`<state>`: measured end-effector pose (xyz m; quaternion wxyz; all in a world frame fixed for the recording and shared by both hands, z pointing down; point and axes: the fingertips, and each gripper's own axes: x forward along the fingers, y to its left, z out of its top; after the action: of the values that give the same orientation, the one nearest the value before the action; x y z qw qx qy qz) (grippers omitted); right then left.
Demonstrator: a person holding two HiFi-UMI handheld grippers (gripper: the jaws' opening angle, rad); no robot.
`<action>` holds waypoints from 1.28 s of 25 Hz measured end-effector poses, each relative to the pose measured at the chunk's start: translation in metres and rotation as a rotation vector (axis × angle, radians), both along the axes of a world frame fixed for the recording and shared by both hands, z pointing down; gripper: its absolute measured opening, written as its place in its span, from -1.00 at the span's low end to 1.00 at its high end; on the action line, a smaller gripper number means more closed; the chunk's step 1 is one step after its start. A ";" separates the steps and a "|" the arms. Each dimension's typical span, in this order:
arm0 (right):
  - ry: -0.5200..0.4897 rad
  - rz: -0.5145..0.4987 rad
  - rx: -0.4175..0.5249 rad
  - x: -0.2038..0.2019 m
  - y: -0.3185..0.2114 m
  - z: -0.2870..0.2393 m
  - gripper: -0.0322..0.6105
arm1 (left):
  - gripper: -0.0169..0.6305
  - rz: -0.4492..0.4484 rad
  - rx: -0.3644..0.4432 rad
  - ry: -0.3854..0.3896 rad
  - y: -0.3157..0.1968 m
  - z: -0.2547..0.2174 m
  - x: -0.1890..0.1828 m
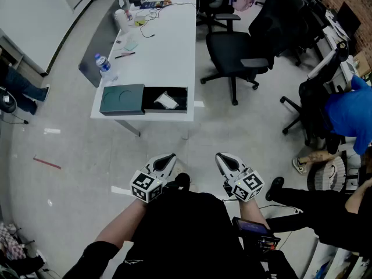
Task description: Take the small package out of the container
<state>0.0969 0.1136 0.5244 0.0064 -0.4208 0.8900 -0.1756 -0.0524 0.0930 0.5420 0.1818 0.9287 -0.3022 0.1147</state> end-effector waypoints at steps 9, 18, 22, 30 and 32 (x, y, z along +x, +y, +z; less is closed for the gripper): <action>0.026 -0.028 0.003 -0.010 0.045 0.002 -0.82 | -0.92 -0.021 0.007 0.004 0.046 -0.003 -0.012; -0.003 -0.017 0.028 -0.007 0.053 -0.001 -0.82 | -0.92 -0.043 0.030 -0.014 0.058 -0.006 -0.018; -0.002 -0.019 0.030 -0.007 0.055 -0.001 -0.82 | -0.92 -0.035 0.028 -0.029 0.066 -0.008 -0.017; -0.006 -0.027 0.036 -0.006 0.049 -0.006 -0.82 | -0.92 -0.050 0.035 -0.037 0.057 -0.009 -0.016; -0.003 -0.033 0.031 -0.003 0.045 -0.004 -0.82 | -0.92 -0.053 0.044 -0.033 0.053 -0.010 -0.013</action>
<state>0.0936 0.1582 0.5207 0.0113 -0.4056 0.8994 -0.1624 -0.0656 0.1458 0.5320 0.1592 0.9221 -0.3322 0.1186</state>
